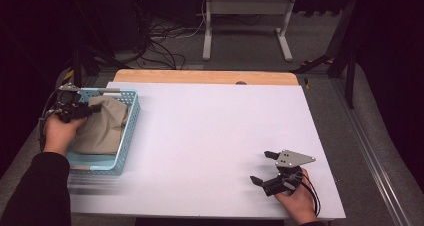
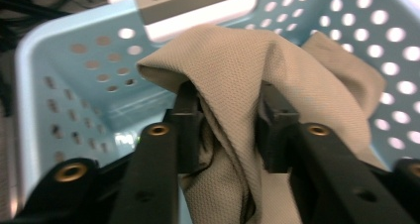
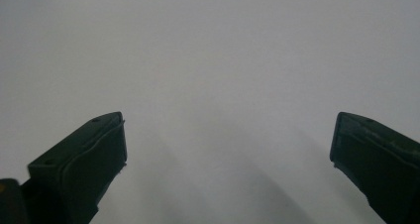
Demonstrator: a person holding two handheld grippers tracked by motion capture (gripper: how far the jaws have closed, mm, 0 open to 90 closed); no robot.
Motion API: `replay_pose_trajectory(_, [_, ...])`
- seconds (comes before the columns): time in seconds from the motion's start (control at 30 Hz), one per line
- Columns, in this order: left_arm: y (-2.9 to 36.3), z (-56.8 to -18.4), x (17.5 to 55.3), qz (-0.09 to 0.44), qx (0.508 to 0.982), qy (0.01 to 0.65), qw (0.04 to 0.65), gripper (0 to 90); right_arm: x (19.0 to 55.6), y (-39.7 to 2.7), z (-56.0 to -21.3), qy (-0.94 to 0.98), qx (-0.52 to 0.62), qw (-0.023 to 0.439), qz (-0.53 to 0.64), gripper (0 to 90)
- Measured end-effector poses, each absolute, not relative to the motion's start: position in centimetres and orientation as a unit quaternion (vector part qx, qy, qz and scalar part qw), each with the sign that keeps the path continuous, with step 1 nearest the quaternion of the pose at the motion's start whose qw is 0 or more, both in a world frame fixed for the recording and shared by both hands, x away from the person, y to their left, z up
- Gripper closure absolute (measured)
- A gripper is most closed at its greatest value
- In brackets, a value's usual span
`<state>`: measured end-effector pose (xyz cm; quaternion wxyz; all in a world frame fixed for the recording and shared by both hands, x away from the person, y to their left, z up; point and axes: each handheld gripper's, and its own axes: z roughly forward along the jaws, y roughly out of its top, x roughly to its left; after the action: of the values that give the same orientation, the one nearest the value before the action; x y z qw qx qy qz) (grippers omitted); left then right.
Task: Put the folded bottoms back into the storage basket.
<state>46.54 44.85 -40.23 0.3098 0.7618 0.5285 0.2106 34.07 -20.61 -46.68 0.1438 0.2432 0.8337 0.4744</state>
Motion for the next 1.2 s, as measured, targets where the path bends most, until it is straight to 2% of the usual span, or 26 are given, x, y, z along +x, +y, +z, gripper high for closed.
replay_pose_trajectory(0.1, [45.1, -40.0, 46.4, 0.227, 0.753, 0.535, 0.309, 45.1, 34.1, -20.6, -46.7, 0.834, 0.242, 0.144, 0.475, 1.8])
replay_pose_trajectory(0.2, [45.4, -39.7, 46.0, 0.236, 0.746, 0.54, 0.31, 32.5, 34.1, -20.6, -46.7, 0.834, 0.242, 0.144, 0.475, 1.8])
replay_pose_trajectory(0.3, [45.7, -39.1, 45.4, 0.236, 0.74, 0.543, 0.32, 28.4, 34.1, -20.6, -46.7, 0.834, 0.241, 0.143, 0.475, 1.8])
replay_pose_trajectory(0.4, [45.5, -38.7, 44.8, 0.225, 0.745, 0.534, 0.33, 28.4, 34.1, -20.6, -46.7, 0.835, 0.241, 0.143, 0.474, 1.8])
replay_pose_trajectory(0.7, [43.9, -38.0, 42.9, 0.177, 0.79, 0.488, 0.327, 42.9, 34.1, -20.6, -46.7, 0.835, 0.241, 0.142, 0.474, 1.9])
replay_pose_trajectory(1.0, [41.4, -38.7, 41.1, 0.135, 0.86, 0.415, 0.263, 68.4, 34.1, -20.5, -46.7, 0.836, 0.24, 0.142, 0.473, 1.8])
replay_pose_trajectory(1.2, [40.8, -39.9, 41.1, 0.115, 0.882, 0.4, 0.223, 86.0, 34.1, -20.5, -46.7, 0.836, 0.24, 0.143, 0.473, 1.9])
